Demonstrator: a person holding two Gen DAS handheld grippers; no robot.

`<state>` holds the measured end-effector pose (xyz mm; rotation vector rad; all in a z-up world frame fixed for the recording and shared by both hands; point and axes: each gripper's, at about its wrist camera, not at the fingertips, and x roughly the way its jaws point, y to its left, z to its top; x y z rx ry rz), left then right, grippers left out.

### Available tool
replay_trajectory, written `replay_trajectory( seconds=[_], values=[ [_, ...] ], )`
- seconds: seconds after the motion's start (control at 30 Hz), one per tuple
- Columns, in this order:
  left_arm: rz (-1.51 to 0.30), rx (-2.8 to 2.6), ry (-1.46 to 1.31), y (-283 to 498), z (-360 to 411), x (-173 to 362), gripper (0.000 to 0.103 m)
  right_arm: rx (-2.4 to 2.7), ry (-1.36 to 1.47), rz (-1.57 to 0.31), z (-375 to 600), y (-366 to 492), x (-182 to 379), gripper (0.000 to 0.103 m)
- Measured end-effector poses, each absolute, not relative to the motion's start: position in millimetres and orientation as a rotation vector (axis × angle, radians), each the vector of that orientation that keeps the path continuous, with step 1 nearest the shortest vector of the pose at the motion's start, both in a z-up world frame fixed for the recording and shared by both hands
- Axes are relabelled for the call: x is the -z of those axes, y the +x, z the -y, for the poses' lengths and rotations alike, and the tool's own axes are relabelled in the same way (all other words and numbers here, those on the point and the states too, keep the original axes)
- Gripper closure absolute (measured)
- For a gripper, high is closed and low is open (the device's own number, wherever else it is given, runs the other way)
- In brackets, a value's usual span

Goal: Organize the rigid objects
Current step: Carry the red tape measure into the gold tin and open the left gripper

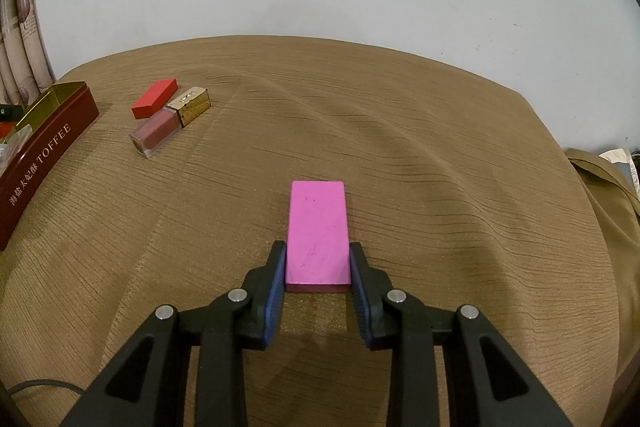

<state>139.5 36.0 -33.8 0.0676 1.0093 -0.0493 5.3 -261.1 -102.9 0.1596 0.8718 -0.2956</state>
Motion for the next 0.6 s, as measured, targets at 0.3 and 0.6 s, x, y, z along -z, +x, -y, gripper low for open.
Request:
replay_trajectory(
  seconds=[0.3, 0.6],
  values=[
    [-1.016, 0.025, 0.051, 161.8, -56.0, 51.8, 0.060, 0.297, 0.160, -0.872, 260.8, 5.5, 102.7, 0.072],
    [-1.051, 0.017, 0.062, 185.3, -59.6, 69.2, 0.060, 0.297, 0.156, -0.873, 260.1, 6.5, 102.6, 0.072]
  ],
)
